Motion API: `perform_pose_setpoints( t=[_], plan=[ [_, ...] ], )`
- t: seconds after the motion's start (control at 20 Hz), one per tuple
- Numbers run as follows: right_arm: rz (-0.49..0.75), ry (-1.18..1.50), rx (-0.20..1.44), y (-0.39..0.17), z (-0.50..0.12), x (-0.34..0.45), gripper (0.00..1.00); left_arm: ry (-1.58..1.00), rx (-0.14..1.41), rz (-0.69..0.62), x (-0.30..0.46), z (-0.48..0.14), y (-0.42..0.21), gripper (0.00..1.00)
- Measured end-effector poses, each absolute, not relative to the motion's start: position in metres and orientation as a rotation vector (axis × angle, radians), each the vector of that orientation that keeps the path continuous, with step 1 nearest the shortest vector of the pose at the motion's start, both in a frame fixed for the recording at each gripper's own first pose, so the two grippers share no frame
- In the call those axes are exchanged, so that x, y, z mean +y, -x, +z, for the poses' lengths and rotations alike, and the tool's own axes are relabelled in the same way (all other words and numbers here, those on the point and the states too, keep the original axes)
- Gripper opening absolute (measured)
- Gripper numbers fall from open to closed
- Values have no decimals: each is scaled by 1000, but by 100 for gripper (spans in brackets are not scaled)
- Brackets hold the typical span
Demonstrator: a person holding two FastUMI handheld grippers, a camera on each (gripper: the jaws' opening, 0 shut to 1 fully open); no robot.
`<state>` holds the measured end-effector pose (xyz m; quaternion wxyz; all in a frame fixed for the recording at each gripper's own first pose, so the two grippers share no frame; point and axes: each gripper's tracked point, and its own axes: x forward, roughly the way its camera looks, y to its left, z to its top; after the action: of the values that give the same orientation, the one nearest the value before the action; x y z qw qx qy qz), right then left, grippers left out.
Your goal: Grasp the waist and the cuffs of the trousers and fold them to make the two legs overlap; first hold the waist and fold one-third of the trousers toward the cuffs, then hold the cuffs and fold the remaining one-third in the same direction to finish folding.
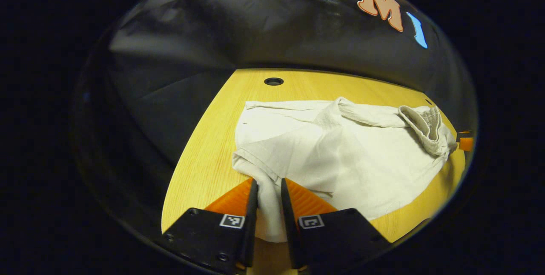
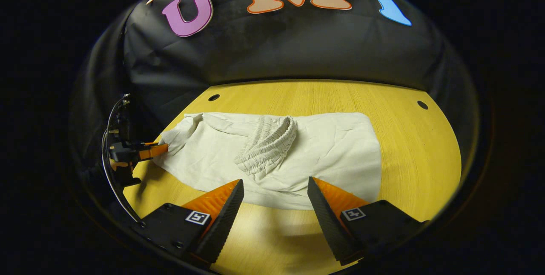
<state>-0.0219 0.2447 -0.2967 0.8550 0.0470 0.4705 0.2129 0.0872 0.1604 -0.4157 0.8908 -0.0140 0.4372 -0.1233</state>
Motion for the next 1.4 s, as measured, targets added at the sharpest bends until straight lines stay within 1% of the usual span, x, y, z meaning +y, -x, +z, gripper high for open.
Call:
perform_pose_setpoints(
  t=[0.05, 0.1, 0.15, 0.2, 0.25, 0.35, 0.4, 0.85, 1.1, 1.4],
  plan=[
    [443, -101, 989, 23, -297, 241, 91, 29, 909, -263, 157, -416, -89, 26],
    [440, -106, 988, 23, -295, 238, 91, 17, 917, -260, 157, -416, -89, 13],
    [435, -110, 989, 26, -295, 233, 96, -5, 925, -246, 157, -415, -90, 6],
    [430, -112, 987, 25, -293, 227, 96, -38, 937, -227, 157, -415, -92, 0],
    [425, -110, 981, 25, -290, 220, 91, -75, 960, -206, 158, -417, -91, 0],
    [420, -111, 967, 24, -284, 209, 91, -112, 958, -196, 153, -406, -93, 0],
    [416, -112, 962, 24, -281, 201, 96, -108, 938, -206, 147, -396, -97, 0],
    [420, -181, 946, 27, -269, 163, 96, -47, 788, -225, 96, -304, -118, 0],
    [437, -203, 934, 31, -262, 145, 96, -20, 727, -253, 50, -269, -128, 0],
    [430, -225, 917, 32, -256, 111, 96, 22, 662, -315, -17, -231, -136, 0]
  ],
)
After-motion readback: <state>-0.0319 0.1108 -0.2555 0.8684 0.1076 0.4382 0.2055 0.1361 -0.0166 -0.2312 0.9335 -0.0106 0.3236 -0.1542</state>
